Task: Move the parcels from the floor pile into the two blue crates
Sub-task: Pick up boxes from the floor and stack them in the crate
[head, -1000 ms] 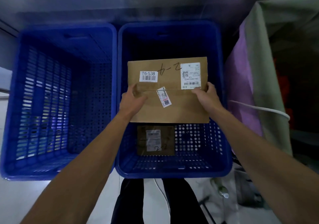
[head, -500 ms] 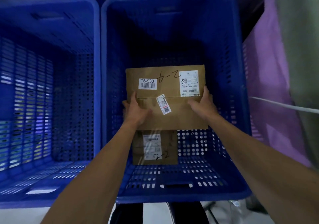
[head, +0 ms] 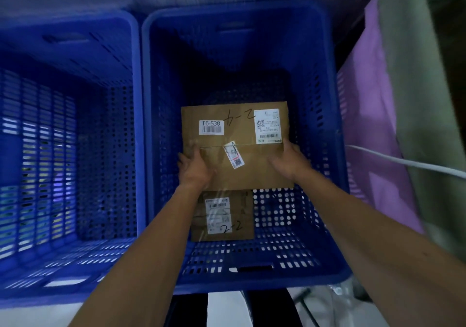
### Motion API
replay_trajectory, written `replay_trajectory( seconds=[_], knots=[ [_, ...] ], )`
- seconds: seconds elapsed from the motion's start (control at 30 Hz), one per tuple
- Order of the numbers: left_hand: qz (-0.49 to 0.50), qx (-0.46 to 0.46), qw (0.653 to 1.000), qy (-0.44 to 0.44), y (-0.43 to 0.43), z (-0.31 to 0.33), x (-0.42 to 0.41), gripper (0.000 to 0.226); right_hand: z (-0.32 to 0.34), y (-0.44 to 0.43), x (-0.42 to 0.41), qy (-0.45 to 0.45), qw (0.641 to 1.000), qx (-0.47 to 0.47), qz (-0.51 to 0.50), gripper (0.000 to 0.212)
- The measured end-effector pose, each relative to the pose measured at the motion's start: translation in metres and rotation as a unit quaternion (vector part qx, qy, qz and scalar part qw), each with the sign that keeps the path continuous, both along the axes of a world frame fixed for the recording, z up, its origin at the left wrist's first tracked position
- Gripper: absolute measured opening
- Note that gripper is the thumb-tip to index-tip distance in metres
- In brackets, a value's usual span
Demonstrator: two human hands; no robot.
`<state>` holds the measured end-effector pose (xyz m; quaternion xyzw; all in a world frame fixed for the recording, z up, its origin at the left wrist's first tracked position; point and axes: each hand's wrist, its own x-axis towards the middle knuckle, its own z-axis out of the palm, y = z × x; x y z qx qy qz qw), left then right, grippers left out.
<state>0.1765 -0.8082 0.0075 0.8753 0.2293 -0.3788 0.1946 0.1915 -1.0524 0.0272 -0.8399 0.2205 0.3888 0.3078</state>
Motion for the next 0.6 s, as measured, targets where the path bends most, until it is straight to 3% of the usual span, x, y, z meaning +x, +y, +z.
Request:
replay_trajectory(
  seconds=[0.13,0.43,0.6],
  knots=[
    [-0.033,0.014,0.999,-0.008,-0.009,0.042,-0.011,0.095,0.038,0.010,-0.004,0.010,1.000,0.010,0.013,0.084],
    [-0.054,-0.085,0.995,0.013,-0.010,0.167,-0.037,0.079,0.154,0.031,-0.025,0.021,0.995,0.017,0.093,0.044],
    [-0.056,-0.150,0.987,-0.024,-0.004,0.227,-0.039,0.059,0.204,0.041,-0.031,0.004,0.994,0.028,0.108,0.049]
  ],
)
